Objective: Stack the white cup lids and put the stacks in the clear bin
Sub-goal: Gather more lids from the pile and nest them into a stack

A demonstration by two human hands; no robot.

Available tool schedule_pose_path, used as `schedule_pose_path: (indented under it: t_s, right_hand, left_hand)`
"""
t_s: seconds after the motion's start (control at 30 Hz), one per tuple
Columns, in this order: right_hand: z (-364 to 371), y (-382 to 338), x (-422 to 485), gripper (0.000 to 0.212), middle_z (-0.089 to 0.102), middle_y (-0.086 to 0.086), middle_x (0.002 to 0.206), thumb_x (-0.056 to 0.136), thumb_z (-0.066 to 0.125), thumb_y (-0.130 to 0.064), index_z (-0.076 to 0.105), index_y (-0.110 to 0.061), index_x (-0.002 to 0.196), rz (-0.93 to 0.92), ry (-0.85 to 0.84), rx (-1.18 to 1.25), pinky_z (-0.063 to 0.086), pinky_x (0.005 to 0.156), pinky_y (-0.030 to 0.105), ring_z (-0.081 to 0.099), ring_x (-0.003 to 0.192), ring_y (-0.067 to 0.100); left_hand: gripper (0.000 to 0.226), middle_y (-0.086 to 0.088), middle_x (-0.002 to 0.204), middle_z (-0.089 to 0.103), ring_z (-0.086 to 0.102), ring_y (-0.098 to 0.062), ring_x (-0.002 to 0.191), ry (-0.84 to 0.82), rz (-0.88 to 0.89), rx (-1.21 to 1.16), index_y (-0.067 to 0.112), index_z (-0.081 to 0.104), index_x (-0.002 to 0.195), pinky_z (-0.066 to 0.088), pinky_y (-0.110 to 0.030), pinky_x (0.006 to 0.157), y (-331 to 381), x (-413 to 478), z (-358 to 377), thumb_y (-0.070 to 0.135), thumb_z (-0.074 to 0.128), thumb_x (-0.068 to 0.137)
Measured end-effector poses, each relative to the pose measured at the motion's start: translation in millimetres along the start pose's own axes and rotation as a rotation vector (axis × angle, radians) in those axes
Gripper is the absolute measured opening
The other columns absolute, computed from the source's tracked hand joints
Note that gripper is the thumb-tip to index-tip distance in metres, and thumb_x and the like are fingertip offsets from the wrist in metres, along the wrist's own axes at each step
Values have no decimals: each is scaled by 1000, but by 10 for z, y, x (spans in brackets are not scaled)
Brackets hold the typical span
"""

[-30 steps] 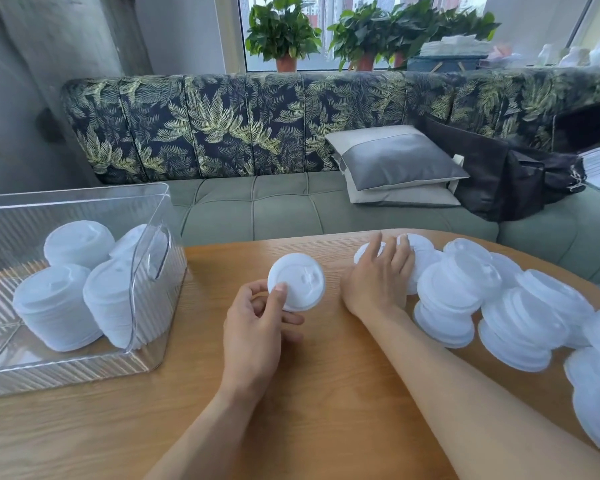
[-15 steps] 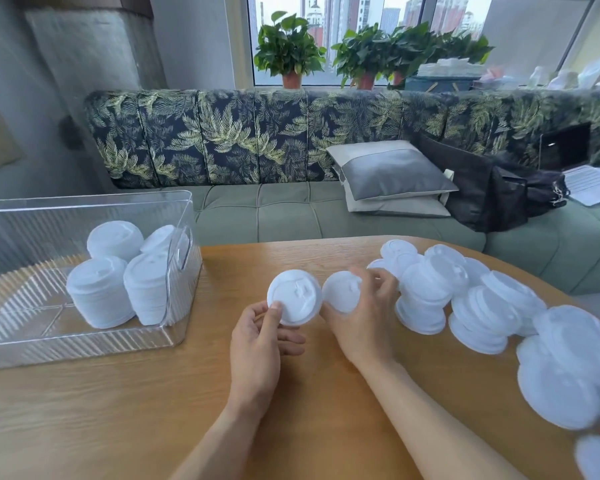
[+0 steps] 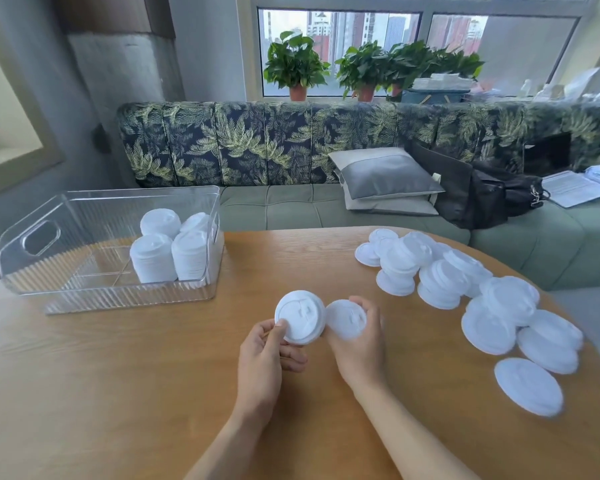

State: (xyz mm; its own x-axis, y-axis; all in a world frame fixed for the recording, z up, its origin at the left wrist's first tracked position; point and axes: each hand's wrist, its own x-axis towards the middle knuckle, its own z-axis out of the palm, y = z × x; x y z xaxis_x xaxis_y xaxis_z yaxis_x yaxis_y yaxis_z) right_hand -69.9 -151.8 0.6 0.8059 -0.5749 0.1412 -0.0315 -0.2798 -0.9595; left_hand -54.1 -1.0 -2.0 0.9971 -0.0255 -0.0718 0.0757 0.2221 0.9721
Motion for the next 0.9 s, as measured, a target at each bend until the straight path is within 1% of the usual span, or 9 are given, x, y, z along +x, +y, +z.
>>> schedule_pose_path:
  t_s: [0.07,0.13,0.2,0.3,0.37,0.43,0.53,0.73,0.9]
  right_hand:
    - [-37,-16,-118,73,50,-12,123,66,95,-27,54,-35,126,56,-25,31,47,89,26,56,109,4]
    - [-74,-30,-205,63,54,-17,122,72,93,-29,58,-34,124,87,-58,81,45,85,17,57,111,1]
    - [-102,-49,-249,41,65,-19,118,82,86,-32,66,-33,117,127,-89,167,44,82,11,61,112,0]
    - [-174,-76,-293,11,77,-14,102,95,73,-23,77,-26,105,242,-110,353,50,79,13,69,106,6]
    - [-222,-87,-306,13,80,-4,104,98,67,-16,79,-18,104,329,-135,475,56,90,29,71,104,16]
    - [-281,-106,-308,16,79,9,110,100,63,-10,76,-11,109,417,-183,620,58,90,38,72,102,21]
    - [-369,-135,-311,23,78,15,114,102,57,-6,71,-5,120,484,-290,722,59,78,34,76,98,21]
    - [-406,-137,-326,29,76,16,119,104,51,-3,67,-3,128,482,-406,700,57,86,38,73,108,29]
    - [-394,-99,-312,27,79,12,102,99,59,2,61,-6,125,483,-380,738,58,80,37,75,91,23]
  left_hand:
    - [22,-18,69,70,69,-28,59,-4,-10,-3,3,63,111,55,-32,51,9,-113,-30,23,57,107]
    - [22,-17,68,70,69,-28,59,-2,-18,-14,2,63,110,55,-34,51,20,-198,-61,23,56,107]
    - [23,-15,68,70,69,-28,59,-3,-26,-18,1,62,110,56,-35,51,27,-264,-90,23,56,107]
    - [23,-15,71,71,69,-28,59,-13,-28,-17,1,62,110,56,-35,51,29,-356,-122,24,57,106]
    - [23,-15,71,72,69,-27,58,-20,-27,-11,1,61,111,56,-35,50,30,-404,-137,23,57,106]
    - [25,-15,68,71,67,-28,55,-20,-27,10,1,61,112,55,-36,49,31,-434,-144,24,57,106]
    - [26,-16,62,67,64,-27,53,-15,-15,52,4,62,112,54,-35,51,25,-456,-141,28,57,106]
    - [23,-17,60,65,61,-25,51,-30,8,95,8,67,109,54,-32,51,24,-475,-124,29,58,105]
    - [20,-18,67,70,66,-27,58,-43,7,111,10,69,111,58,-33,54,11,-462,-121,26,60,105]
